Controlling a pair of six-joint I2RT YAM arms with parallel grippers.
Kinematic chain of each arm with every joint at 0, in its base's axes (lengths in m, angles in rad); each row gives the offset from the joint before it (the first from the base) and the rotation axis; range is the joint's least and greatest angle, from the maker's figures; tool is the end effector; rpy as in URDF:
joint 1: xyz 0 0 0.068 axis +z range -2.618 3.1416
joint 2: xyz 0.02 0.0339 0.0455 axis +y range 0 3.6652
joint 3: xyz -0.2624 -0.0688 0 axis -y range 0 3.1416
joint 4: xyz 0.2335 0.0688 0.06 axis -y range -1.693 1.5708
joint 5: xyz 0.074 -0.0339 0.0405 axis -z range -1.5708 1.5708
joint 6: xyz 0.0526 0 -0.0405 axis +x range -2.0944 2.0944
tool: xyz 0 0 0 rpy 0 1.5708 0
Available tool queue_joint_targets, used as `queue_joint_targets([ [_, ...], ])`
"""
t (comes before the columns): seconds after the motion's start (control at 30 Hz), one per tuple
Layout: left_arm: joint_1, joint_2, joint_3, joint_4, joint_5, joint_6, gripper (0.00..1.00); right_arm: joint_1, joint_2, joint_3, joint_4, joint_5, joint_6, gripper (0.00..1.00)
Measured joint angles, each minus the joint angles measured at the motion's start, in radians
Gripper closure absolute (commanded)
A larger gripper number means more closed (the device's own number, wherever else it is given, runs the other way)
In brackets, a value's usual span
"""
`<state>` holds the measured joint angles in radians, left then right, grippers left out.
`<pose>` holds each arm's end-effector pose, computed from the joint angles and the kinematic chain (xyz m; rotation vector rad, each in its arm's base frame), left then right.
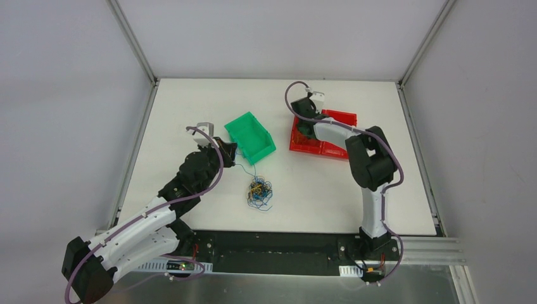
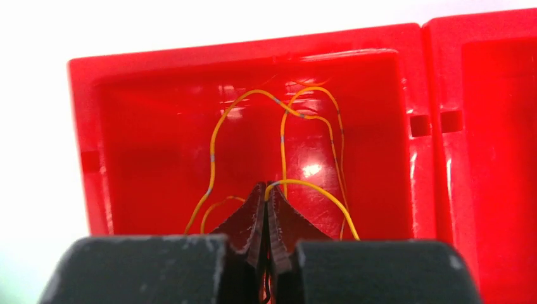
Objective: Untangle the cables
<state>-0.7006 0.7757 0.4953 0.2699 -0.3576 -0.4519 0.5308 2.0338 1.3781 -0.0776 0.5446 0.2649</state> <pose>0.1624 -0.1129 0.2890 -0.0849 1.6125 -0.6162 0.3995 0.2029 0.1738 -0.0203 2.1862 -0.1844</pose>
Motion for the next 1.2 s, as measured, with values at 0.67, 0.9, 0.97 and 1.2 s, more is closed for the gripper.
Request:
queue_joint_targets([
  [0.67, 0.000, 0.052, 0.002, 0.001, 0.103, 0.005, 1.00, -0.013, -0.393, 0.071, -0.266, -0.121, 0.019, 0.18],
  [0.9, 0.000, 0.089, 0.007, 0.002, 0.122, 0.020, 1.00, -0.006, -0.447, 0.071, -0.288, -0.202, 0.019, 0.27],
  [0.97, 0.000, 0.093, 0.007, 0.001, 0.122, 0.023, 1.00, -0.006, -0.416, 0.075, -0.292, -0.211, 0.021, 0.27],
  [1.2, 0.000, 0.101, 0.009, 0.001, 0.122, 0.035, 1.00, -0.016, -0.167, 0.202, -0.294, -0.228, 0.021, 0.22],
])
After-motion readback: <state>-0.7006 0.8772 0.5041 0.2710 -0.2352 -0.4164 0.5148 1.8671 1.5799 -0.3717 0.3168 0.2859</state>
